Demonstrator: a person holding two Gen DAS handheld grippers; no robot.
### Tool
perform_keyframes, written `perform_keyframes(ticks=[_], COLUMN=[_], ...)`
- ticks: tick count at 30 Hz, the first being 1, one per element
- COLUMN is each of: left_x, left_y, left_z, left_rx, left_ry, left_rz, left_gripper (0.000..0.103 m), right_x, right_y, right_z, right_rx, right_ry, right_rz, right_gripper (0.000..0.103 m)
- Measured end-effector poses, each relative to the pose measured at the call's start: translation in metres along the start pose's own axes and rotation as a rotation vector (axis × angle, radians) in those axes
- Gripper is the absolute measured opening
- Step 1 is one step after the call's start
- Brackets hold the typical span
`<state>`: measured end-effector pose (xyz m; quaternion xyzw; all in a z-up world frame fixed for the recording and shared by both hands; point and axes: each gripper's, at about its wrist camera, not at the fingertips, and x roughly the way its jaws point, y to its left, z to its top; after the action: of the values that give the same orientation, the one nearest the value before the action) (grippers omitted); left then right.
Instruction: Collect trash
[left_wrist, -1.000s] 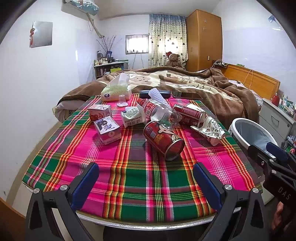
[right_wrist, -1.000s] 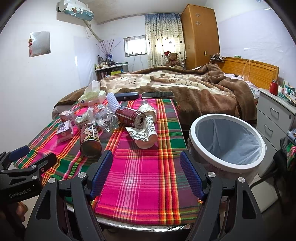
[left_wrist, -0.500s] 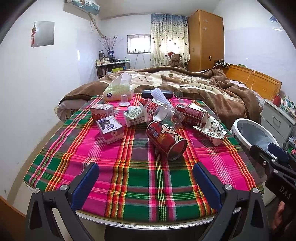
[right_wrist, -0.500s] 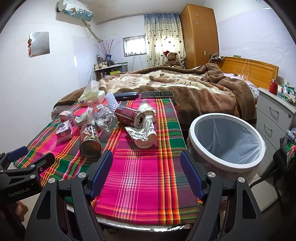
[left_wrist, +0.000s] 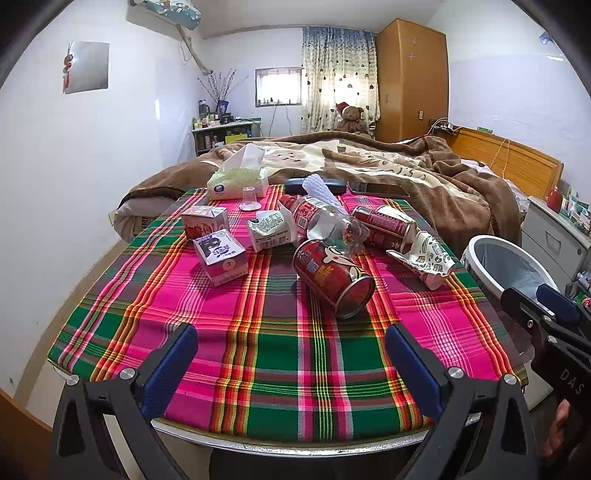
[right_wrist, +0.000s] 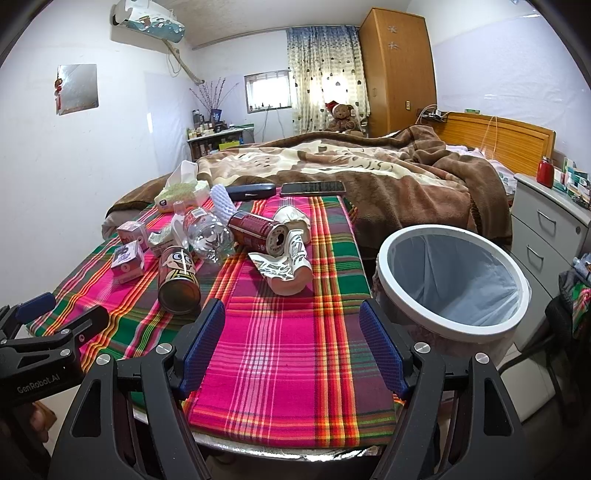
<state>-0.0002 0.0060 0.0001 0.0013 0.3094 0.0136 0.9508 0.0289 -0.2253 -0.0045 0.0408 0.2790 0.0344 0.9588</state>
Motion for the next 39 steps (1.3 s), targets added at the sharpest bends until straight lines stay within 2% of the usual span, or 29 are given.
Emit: perform_keyframes(ticks=[29,39], left_x=[0.001,0.037], left_y=[0.002,0.000], left_z=[0.002,0.021], left_rx=[0.001,-0.010], left_ry=[0.005,0.055], left_rz=[0.003,-0.071], left_gripper=[0.103,0.103], right_x=[0.003,0.041], right_y=[-0.002,-0.014], right_z=[0.000,0.020], right_rx=[0.004,0.015], right_ry=[0.005,0.021], right_rz=[-0.003,-0.034], right_gripper=[0.077,0.077])
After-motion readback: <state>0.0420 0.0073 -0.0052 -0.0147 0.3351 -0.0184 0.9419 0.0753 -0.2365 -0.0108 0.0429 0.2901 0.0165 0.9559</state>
